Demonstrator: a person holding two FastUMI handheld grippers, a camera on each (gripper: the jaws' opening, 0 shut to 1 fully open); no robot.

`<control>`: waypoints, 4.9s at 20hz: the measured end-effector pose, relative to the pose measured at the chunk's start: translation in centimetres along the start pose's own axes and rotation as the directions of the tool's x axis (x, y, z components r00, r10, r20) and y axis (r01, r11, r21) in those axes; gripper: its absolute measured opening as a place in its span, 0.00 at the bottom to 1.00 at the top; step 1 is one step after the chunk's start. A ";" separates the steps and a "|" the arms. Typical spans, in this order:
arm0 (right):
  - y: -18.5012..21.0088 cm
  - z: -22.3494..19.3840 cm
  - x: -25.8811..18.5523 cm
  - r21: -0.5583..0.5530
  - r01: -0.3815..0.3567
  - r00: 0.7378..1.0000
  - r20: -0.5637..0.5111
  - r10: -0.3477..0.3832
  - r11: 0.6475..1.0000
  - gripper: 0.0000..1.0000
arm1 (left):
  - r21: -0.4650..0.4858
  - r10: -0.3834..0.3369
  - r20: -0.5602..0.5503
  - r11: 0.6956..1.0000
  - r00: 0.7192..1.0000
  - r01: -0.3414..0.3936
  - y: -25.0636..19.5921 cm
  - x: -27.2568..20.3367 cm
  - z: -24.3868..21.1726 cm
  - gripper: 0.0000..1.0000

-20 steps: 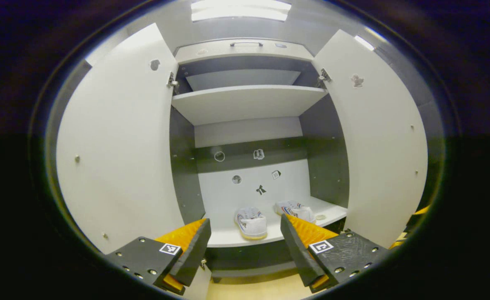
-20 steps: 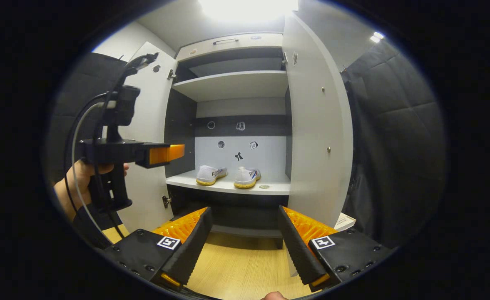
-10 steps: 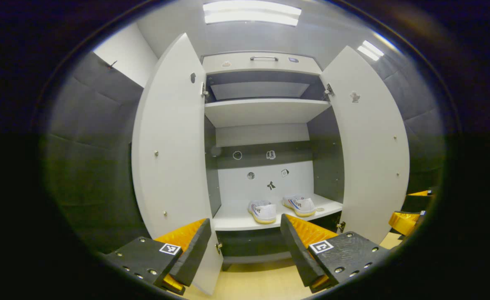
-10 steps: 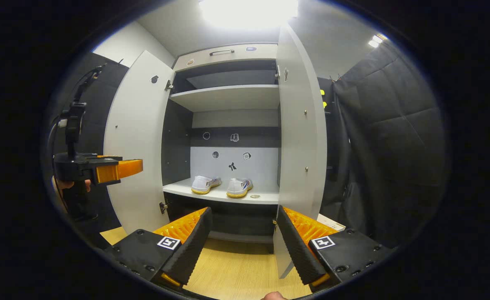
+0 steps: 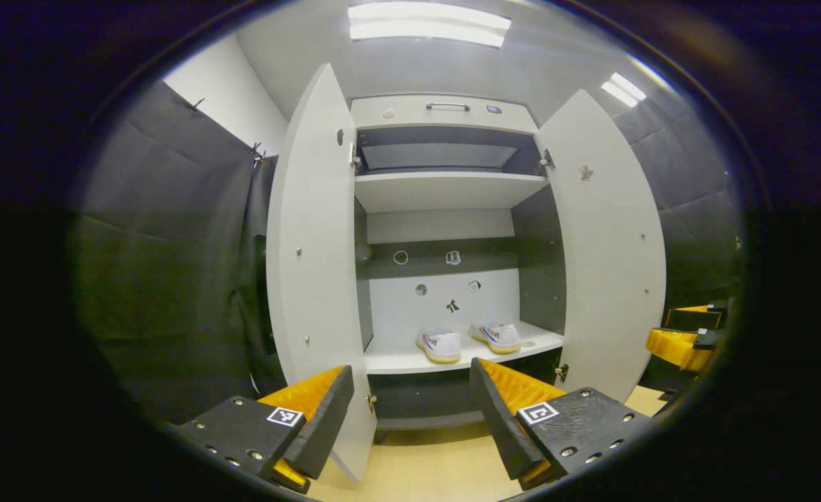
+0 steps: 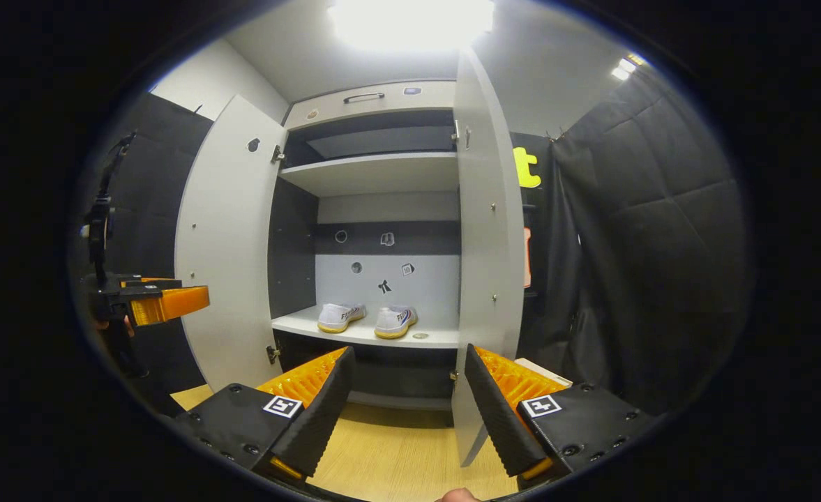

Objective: Grab one shoe with the right hand and put it into the shoe cabinet, grab the other shoe with the left hand and put it into the shoe cabinet; then close the right door with the right hand and the left door with the left hand.

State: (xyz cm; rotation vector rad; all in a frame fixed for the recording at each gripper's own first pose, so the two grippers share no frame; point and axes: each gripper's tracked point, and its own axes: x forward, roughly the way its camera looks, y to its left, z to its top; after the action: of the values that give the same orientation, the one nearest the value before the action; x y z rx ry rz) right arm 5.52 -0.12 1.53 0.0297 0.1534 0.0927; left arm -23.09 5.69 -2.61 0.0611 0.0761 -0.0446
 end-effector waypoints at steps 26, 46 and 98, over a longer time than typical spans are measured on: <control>-18.7 5.7 2.9 0.008 0.481 0.875 0.064 -0.480 0.877 0.94 | 0.005 -0.025 -0.004 1.000 1.000 0.025 1.2 -0.6 0.0 0.96; -13.1 5.4 4.6 -0.020 0.410 0.911 0.063 -0.408 0.912 0.91 | -0.005 0.020 -0.007 1.000 1.000 -0.020 5.9 -2.0 -0.6 0.96; -9.1 0.1 8.2 0.001 0.245 0.967 -0.070 -0.244 0.970 0.96 | 0.024 0.430 -0.018 0.903 0.903 -0.429 23.5 3.9 0.4 0.96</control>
State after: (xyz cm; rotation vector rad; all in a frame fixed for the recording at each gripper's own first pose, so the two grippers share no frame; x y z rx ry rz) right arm 14.37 -8.42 0.08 0.0172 0.2257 -0.1538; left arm -18.12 28.94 -1.16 0.0971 0.0837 0.3992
